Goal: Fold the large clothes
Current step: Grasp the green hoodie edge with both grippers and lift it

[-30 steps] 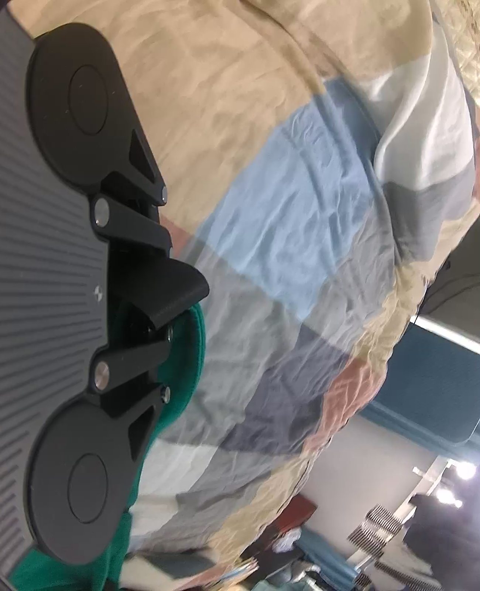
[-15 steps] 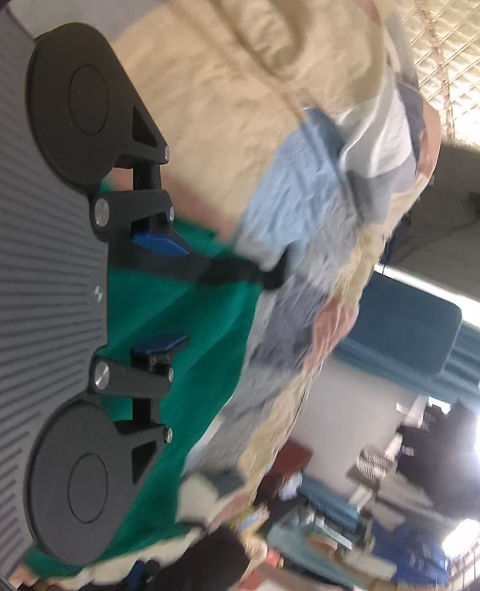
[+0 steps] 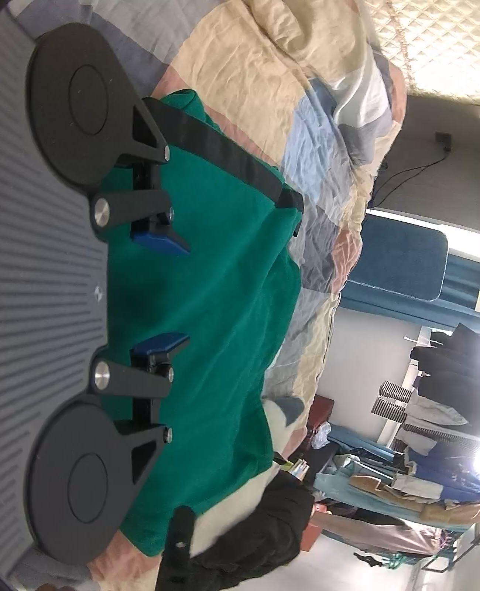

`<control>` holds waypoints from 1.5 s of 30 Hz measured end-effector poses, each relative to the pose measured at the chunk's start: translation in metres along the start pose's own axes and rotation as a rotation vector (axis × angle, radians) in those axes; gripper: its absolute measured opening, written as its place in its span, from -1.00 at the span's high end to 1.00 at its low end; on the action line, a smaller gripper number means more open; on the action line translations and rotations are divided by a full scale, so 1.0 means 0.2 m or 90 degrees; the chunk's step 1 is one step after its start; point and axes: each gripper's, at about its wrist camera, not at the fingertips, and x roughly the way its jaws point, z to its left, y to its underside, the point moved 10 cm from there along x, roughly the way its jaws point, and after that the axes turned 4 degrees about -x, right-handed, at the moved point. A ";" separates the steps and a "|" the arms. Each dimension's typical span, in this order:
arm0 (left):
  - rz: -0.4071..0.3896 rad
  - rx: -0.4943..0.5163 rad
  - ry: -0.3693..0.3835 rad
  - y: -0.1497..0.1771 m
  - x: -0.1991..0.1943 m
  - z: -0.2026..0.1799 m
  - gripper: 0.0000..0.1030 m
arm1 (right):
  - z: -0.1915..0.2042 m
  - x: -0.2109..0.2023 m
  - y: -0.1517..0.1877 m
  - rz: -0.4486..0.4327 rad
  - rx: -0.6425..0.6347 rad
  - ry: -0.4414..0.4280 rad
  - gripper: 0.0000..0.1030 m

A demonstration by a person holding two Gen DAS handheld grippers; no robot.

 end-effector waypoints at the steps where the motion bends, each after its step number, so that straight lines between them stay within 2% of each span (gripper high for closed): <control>1: -0.003 0.002 -0.002 0.00 0.01 0.01 -0.02 | 0.02 0.00 0.02 -0.002 -0.017 0.004 0.00; 4: 0.002 -0.024 -0.004 0.03 0.07 0.06 -0.01 | 0.04 0.02 0.01 -0.020 -0.053 0.022 0.00; 6: 0.004 -0.011 -0.017 0.05 0.13 0.08 -0.02 | 0.02 0.05 0.00 -0.025 -0.049 0.031 0.00; 9: 0.012 -0.008 -0.020 0.08 0.17 0.10 -0.05 | -0.03 0.13 0.04 0.001 -0.028 0.037 0.04; 13: 0.038 -0.018 -0.019 0.10 0.23 0.12 -0.05 | -0.02 0.21 0.12 0.032 -0.042 0.020 0.00; 16: 0.043 -0.022 -0.019 0.11 0.26 0.13 -0.05 | -0.02 0.22 0.13 0.043 -0.024 0.012 0.01; 23: 0.048 -0.047 -0.013 0.11 0.12 0.12 -0.06 | -0.02 0.11 0.11 0.040 0.050 -0.018 0.00; 25: 0.049 -0.065 -0.006 0.11 0.05 0.12 -0.15 | -0.03 0.05 0.12 0.037 0.088 -0.027 -0.01; 27: 0.053 -0.111 0.008 0.13 -0.01 0.13 -0.30 | -0.03 -0.01 0.13 0.037 0.133 -0.037 -0.03; 29: 0.060 -0.164 0.026 0.14 -0.05 0.15 -0.34 | -0.03 -0.05 0.15 0.039 0.173 -0.051 -0.05; 31: 0.071 -0.223 0.045 0.17 -0.07 0.17 -0.40 | -0.04 -0.07 0.18 0.042 0.221 -0.063 -0.20; 33: 0.088 -0.279 0.060 0.21 -0.07 0.19 -0.52 | -0.06 -0.07 0.21 0.045 0.277 -0.077 -0.54; 35: 0.115 -0.337 0.065 0.25 -0.03 0.23 -0.55 | -0.08 -0.05 0.23 0.052 0.331 -0.092 -0.63; 38: 0.145 -0.435 0.085 0.31 0.05 0.30 -0.56 | -0.14 0.00 0.28 0.064 0.420 -0.103 -0.73; 41: 0.154 -0.530 0.093 0.35 0.12 0.39 -0.57 | -0.22 0.08 0.33 0.069 0.516 -0.113 -0.73; 43: 0.143 -0.581 0.111 0.36 0.17 0.44 -0.57 | -0.28 0.12 0.36 0.065 0.570 -0.104 -0.74; 45: 0.127 -0.614 0.123 0.35 0.22 0.49 -0.57 | -0.32 0.17 0.38 0.059 0.592 -0.086 -0.76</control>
